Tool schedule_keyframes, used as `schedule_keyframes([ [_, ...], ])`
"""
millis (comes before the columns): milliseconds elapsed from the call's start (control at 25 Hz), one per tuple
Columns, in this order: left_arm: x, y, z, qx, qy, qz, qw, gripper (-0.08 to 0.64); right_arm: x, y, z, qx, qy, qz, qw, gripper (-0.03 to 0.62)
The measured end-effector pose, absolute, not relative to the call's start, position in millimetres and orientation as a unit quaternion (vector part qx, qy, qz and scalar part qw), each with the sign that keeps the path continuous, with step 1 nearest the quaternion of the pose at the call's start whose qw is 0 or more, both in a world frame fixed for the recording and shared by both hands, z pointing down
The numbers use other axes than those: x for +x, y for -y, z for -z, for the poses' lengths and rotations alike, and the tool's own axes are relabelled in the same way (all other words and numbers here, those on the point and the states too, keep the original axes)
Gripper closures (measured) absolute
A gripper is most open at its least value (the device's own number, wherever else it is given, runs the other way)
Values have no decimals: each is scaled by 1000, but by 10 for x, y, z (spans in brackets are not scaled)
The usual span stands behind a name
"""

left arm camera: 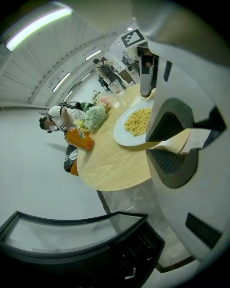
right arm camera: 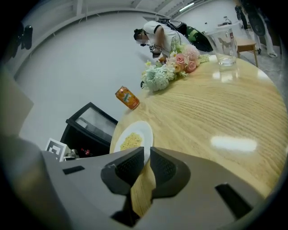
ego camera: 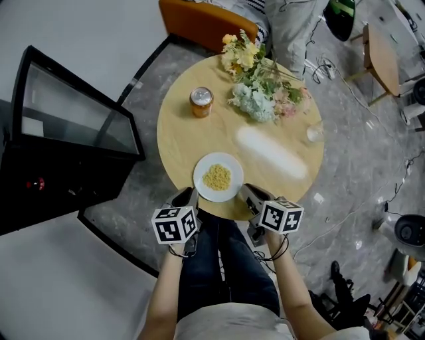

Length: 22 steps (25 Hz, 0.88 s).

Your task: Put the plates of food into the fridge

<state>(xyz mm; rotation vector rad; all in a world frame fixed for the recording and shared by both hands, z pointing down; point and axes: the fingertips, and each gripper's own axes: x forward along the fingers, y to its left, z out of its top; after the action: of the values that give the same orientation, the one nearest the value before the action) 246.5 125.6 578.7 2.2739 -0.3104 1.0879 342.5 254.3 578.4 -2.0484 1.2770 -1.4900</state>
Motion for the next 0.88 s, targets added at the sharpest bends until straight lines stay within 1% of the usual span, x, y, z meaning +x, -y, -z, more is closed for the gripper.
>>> schedule_keyframes([
  [80,2435,-1290,-5793,848,117,-409,317,499,3384,-2551,-5792,-704,-447,528,159,535],
  [160,2416,-1313,-5791,843,118,-406,333,486,3334,-2547,-5811,-694,-449,538,165,507],
  [240,2414,-1325,-5781,839,118,-404,344,471,3292,-2531,-5828,-686,-448,546,176,492],
  [320,2426,-1339,-5766,835,118,-402,357,457,3276,-2518,-5838,-678,-443,554,195,491],
  [560,2447,-1397,-5766,811,122,-389,420,451,3297,-2418,-5813,-660,-417,568,259,489],
  [880,2554,-1496,-5803,798,121,-389,444,451,3286,-2393,-5863,-646,-378,584,313,489],
])
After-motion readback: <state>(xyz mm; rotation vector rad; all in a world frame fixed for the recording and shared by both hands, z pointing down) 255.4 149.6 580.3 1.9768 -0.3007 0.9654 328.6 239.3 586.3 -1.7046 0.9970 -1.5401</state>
